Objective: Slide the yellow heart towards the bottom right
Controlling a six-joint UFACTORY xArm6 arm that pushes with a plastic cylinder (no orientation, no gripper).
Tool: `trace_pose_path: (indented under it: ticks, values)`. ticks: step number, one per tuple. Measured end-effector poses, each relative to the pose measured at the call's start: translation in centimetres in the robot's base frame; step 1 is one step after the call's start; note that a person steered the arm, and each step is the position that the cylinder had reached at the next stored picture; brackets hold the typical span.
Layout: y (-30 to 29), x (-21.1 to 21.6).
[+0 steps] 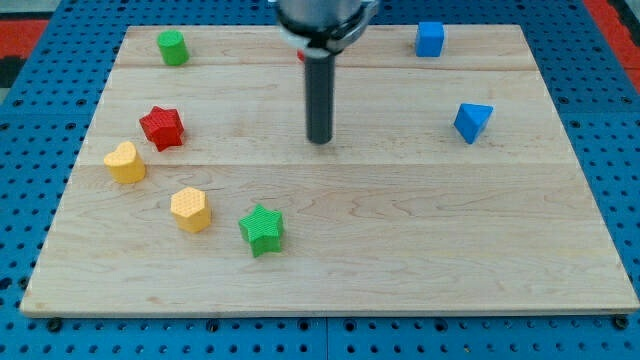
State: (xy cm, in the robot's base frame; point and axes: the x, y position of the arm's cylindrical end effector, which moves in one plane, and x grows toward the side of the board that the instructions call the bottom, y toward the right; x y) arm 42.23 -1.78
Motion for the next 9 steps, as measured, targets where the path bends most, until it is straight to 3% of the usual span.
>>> trace_pose_path:
  ticks: [1, 2, 4, 6, 7, 8, 9]
  values:
    - [-2.0, 4.6]
    - [-9.6, 3.1]
    - [-18.8, -1.3]
    - [-26.4, -1.4]
    - [-19.9, 3.8]
    - [-14.6, 3.1]
    - [-12.2, 5.4]
